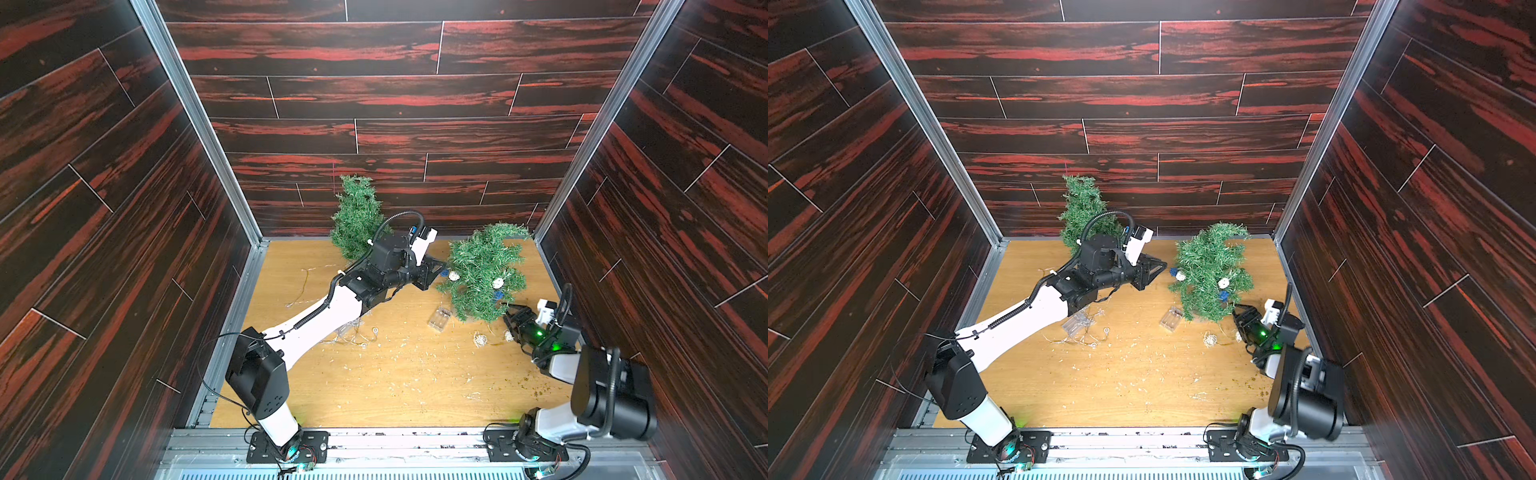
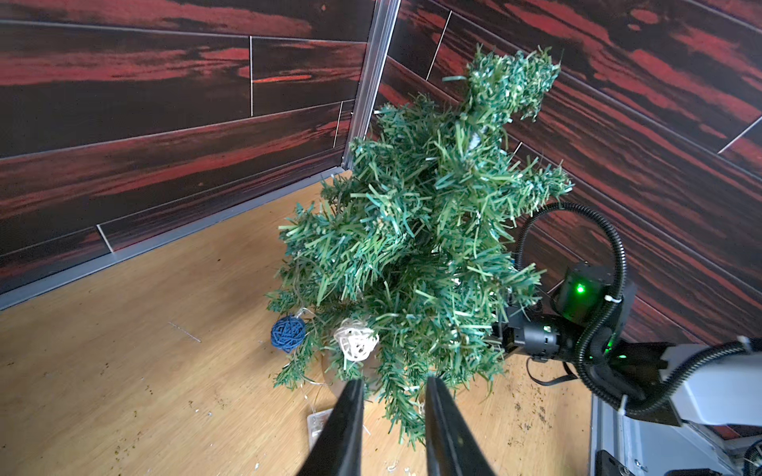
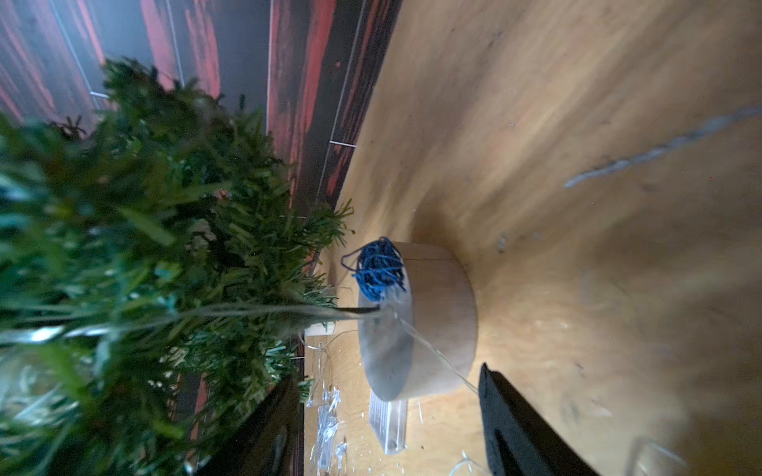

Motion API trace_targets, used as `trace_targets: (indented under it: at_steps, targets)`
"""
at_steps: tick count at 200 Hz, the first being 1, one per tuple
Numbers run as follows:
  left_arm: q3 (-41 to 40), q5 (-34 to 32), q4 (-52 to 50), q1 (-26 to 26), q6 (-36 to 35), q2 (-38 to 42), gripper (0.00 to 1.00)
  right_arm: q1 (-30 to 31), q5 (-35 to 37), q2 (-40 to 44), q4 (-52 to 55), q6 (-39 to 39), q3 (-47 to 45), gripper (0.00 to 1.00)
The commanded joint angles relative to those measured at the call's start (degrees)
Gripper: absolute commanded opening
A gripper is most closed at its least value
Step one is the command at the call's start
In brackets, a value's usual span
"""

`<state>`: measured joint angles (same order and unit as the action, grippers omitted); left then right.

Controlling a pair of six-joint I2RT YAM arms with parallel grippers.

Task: Remove string lights from the small christmas tree
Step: Remove the light string from the Christmas tree.

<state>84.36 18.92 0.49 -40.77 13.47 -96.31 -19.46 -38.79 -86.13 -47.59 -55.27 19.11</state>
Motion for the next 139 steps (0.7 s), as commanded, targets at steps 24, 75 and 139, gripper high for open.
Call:
trace_targets:
  at_steps: [24,75,139]
  targets:
    - [2.1,-0.7,-1.7,0.1,-1.3,1.8,0.29,1.5,2.2,-3.5,-6.0,-1.0,3.6,0.73]
    - [2.6,-0.7,-2.0,0.1,-1.1,1.5,0.29,3.0,4.0,-8.4,-10.7,-3.2,7.3,0.72]
    - [3.3,-0.8,-3.0,0.1,-1.3,1.6,0.28,6.0,7.5,-14.2,-22.5,-6.0,7.0,0.69]
